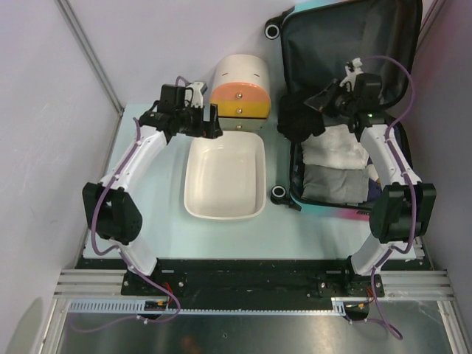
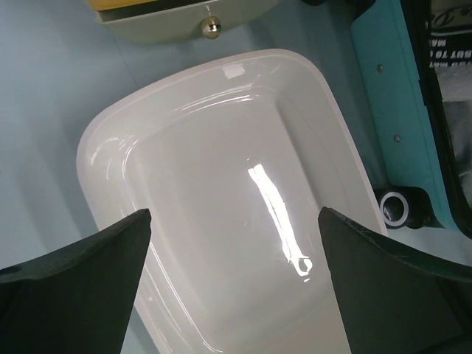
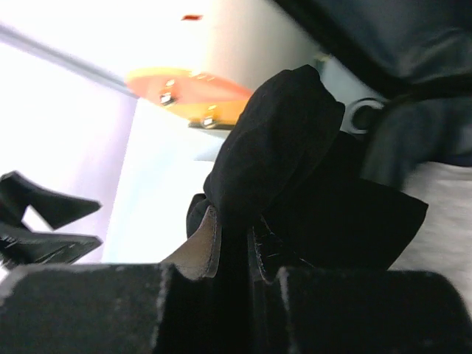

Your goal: Open, take out, and arrange the luggage

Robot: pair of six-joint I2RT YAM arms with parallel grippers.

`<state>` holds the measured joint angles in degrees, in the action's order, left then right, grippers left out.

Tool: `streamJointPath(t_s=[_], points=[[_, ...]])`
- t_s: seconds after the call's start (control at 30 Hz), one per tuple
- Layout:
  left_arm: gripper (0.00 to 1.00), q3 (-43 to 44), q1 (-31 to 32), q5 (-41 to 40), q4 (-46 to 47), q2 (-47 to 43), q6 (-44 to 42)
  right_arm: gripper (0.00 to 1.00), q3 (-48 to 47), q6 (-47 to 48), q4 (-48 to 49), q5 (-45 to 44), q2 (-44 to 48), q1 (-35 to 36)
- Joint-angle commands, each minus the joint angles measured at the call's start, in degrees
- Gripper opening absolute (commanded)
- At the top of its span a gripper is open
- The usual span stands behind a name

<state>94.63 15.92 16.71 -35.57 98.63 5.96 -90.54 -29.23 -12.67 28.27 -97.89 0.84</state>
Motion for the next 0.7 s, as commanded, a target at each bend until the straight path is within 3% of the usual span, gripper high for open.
streamJointPath(t_s=[0.0, 0.4, 0.67], points=[[1.0, -2.69, -1.51, -0.36, 2.08, -6.07, -1.12, 0.0, 0.45, -5.3, 6.24, 1.0, 3.23, 6.62], [1.0, -13.24, -5.9, -1.15, 4.46, -15.65, -0.33, 0.0, -4.73, -16.82, 17.05, -1.64, -6.26, 27.88], [1.0, -17.63, -9.59, -0.63, 5.07, -19.96, -0.33, 0.0, 2.2, -23.15, 28.65, -3.92, -16.26, 31.94]])
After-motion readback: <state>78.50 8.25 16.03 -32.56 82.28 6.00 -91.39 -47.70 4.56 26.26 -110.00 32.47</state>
